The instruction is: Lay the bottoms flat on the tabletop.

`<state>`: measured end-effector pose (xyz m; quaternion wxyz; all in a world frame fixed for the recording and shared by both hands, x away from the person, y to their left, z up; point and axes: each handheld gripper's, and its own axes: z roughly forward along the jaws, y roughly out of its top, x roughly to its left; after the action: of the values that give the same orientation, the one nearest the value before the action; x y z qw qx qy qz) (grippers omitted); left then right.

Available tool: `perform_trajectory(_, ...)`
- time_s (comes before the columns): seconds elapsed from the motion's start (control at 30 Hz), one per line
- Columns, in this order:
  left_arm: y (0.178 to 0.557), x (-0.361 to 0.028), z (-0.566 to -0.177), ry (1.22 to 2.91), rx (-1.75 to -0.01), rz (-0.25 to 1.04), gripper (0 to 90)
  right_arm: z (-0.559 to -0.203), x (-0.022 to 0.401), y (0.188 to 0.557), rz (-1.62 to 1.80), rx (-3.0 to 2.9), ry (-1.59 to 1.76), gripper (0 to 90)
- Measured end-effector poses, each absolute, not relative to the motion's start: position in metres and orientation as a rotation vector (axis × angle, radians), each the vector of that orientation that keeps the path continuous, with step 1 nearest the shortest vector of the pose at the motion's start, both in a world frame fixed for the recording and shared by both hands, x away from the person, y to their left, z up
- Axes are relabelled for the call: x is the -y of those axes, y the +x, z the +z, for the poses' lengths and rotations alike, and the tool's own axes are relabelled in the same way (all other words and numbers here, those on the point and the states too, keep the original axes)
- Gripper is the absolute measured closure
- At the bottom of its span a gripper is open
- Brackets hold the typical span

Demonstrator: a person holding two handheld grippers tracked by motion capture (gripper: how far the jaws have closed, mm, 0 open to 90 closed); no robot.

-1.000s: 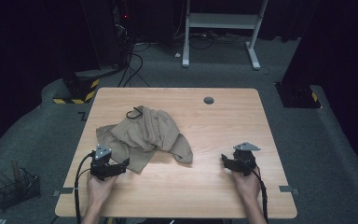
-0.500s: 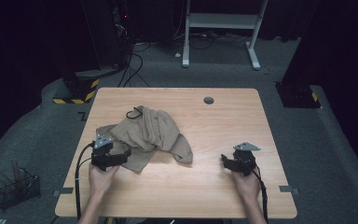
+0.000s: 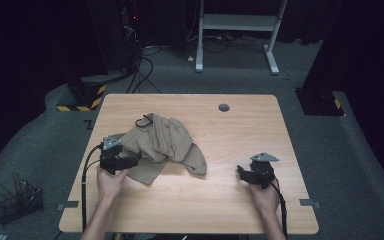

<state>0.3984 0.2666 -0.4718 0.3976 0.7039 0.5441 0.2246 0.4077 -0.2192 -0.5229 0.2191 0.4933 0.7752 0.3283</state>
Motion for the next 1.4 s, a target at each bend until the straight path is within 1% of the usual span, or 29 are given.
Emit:
perform_trajectory(0.23,0.417,-0.267,-0.471,1.787,-1.386,0.526,14.0,-0.523,0.219,0.408,0.909,-2.145,1.365,31.8)
perform_trajectory(0.37,0.426,-0.264,-0.470,1.793,-1.399,0.543,14.4,-0.523,0.219,0.408,0.909,-2.145,1.367,31.8)
perform_trajectory(0.5,0.434,-0.266,-0.473,1.750,-1.423,0.519,15.3,-0.523,0.219,0.408,0.908,-2.145,1.366,31.8)
perform_trajectory(0.63,0.440,-0.261,-0.474,1.801,-1.436,0.566,15.4,-0.523,0.219,0.408,0.908,-2.146,1.366,31.8)
perform_trajectory(0.73,0.445,-0.258,-0.475,1.810,-1.438,0.559,15.4,-0.523,0.219,0.408,0.908,-2.145,1.366,31.7)
perform_trajectory(0.87,0.452,-0.258,-0.482,1.791,-1.462,0.538,15.7,-0.523,0.219,0.408,0.908,-2.145,1.366,31.8)
perform_trajectory(1.13,0.460,-0.253,-0.495,1.816,-1.481,0.506,19.9,-0.523,0.219,0.408,0.908,-2.145,1.365,31.8)
perform_trajectory(1.27,0.464,-0.249,-0.503,1.829,-1.491,0.472,20.1,-0.523,0.219,0.408,0.909,-2.145,1.367,31.8)
perform_trajectory(1.4,0.465,-0.247,-0.506,1.856,-1.485,0.483,20.1,-0.523,0.219,0.408,0.909,-2.145,1.368,31.7)
